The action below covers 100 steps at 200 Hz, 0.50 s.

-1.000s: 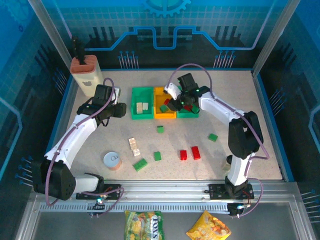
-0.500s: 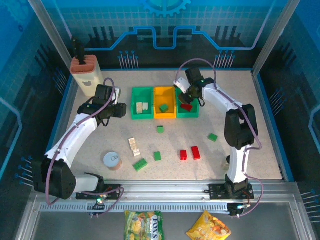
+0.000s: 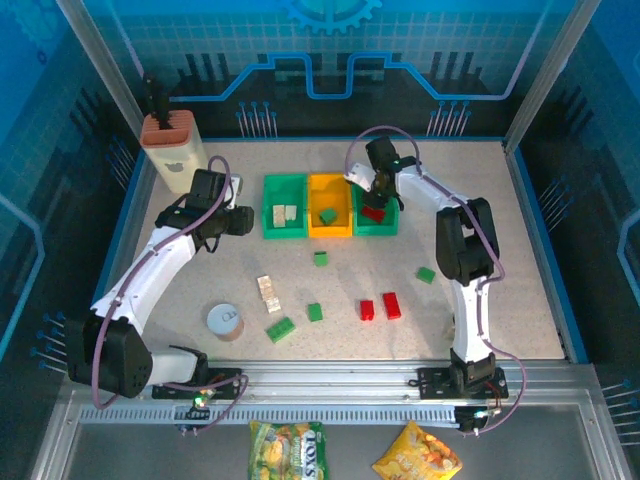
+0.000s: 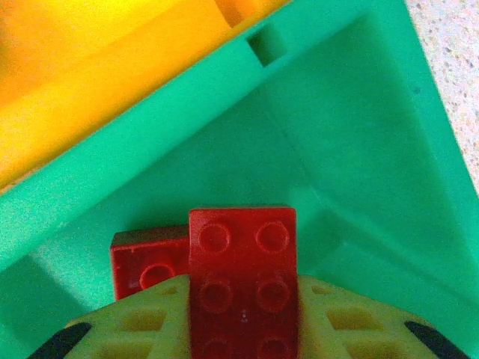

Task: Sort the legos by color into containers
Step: Place the lego in the container.

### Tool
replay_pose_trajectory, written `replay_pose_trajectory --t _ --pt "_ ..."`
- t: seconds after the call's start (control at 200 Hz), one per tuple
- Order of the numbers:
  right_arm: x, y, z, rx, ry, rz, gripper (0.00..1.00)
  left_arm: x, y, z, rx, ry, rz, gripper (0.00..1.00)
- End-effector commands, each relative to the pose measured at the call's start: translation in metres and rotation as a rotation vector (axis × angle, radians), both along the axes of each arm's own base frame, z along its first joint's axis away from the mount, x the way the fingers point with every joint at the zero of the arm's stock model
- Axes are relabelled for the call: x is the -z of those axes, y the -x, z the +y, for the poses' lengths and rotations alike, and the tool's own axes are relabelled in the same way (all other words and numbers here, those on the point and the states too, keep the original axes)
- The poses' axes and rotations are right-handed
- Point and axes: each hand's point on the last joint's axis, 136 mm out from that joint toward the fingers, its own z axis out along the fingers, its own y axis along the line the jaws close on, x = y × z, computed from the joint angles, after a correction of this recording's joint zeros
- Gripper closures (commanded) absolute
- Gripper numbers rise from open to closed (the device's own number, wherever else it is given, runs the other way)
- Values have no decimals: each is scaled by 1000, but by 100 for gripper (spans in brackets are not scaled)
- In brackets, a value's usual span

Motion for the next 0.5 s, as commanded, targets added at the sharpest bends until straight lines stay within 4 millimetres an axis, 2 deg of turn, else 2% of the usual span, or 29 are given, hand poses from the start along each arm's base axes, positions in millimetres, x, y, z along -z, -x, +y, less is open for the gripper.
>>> replay_pose_trajectory --t 0.0,0.265,0.495 --pt "2 -13 -1 -40 17 -10 67 -1 -2 0 20 5 1 47" --pt "10 -16 -4 -47 39 -2 63 0 -2 1 16 -3 4 47" --pt "-3 -16 -1 -28 5 -22 58 1 -2 1 18 0 6 47"
